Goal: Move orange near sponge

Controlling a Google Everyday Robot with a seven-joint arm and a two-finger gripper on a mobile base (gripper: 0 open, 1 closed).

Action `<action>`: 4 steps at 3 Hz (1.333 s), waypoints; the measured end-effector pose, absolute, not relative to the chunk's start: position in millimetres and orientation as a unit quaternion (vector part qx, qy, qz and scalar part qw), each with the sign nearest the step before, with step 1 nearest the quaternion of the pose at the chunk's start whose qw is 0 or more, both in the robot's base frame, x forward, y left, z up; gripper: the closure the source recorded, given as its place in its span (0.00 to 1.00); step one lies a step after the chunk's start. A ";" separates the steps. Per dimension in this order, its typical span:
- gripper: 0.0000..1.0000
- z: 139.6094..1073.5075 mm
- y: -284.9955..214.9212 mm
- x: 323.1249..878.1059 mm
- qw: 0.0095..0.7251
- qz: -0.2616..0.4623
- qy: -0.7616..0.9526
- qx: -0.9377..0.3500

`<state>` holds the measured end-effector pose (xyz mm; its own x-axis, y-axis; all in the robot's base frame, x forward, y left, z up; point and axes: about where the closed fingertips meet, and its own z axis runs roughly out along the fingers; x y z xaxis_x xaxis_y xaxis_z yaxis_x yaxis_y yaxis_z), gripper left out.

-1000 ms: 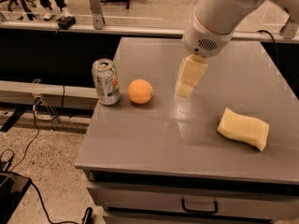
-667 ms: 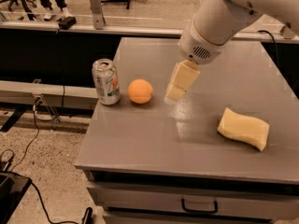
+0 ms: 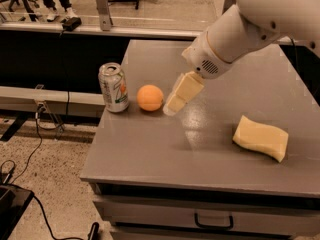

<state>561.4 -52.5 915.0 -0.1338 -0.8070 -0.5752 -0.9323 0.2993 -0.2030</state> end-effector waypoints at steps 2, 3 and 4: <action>0.00 897.5 -34.0 565.6 0.346 0.146 0.719 -0.585; 0.00 890.1 -26.2 567.3 0.348 0.154 0.708 -0.595; 0.00 880.6 -21.2 570.8 0.346 0.164 0.709 -0.592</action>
Offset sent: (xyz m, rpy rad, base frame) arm 0.0094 0.0249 -0.0283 0.1676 -0.0446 0.0748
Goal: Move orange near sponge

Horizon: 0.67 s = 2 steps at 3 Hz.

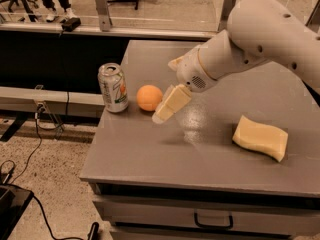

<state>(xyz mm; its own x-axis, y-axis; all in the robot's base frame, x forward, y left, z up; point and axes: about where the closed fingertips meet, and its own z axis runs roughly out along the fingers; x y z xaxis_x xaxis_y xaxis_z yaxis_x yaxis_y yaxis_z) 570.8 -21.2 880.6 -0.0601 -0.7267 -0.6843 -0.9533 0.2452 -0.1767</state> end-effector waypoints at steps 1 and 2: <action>0.00 870.4 -10.7 568.3 0.340 0.172 0.715 -0.587; 0.18 860.1 -3.8 565.9 0.334 0.178 0.721 -0.580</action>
Offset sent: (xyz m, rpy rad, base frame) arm -0.0064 0.0224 -0.0323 0.0172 0.0722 -0.0383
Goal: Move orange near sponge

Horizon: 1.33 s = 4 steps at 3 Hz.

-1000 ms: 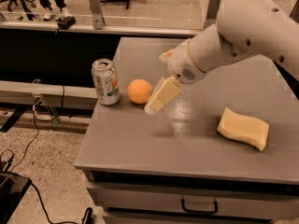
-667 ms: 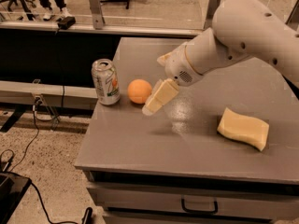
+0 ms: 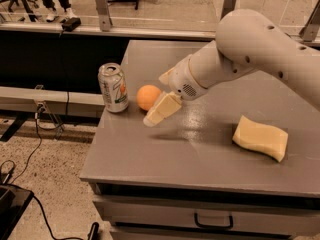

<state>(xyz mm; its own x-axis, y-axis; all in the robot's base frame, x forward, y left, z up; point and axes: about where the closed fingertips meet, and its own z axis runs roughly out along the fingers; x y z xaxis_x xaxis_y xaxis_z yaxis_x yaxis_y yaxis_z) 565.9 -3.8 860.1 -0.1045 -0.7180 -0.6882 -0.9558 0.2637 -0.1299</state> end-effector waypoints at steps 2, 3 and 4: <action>0.64 855.0 8.0 567.9 0.336 0.207 0.730 -0.557; 0.87 856.4 6.5 572.3 0.335 0.222 0.739 -0.541; 1.00 860.4 -5.4 576.1 0.336 0.236 0.740 -0.533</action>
Offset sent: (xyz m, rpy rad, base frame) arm 0.0081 0.0158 -0.0010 0.1152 0.0679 -0.0538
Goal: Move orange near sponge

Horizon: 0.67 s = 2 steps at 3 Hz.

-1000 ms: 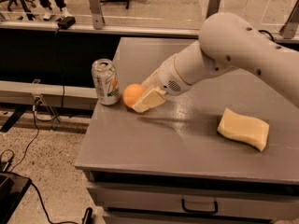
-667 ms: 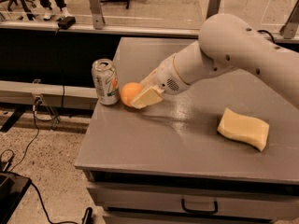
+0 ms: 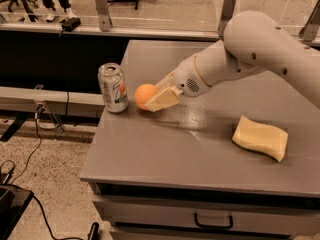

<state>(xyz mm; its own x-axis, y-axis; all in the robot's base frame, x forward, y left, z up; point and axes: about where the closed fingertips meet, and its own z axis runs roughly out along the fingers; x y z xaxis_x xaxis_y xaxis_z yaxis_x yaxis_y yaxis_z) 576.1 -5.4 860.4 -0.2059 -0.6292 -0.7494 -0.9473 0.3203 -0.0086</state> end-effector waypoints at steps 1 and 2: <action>1.00 872.6 -38.7 575.2 0.340 0.222 0.739 -0.537; 1.00 884.5 -86.4 572.1 0.341 0.177 0.750 -0.538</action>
Offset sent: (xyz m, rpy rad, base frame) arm -0.0073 -0.1513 0.0434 -0.1965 -0.1318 -0.1139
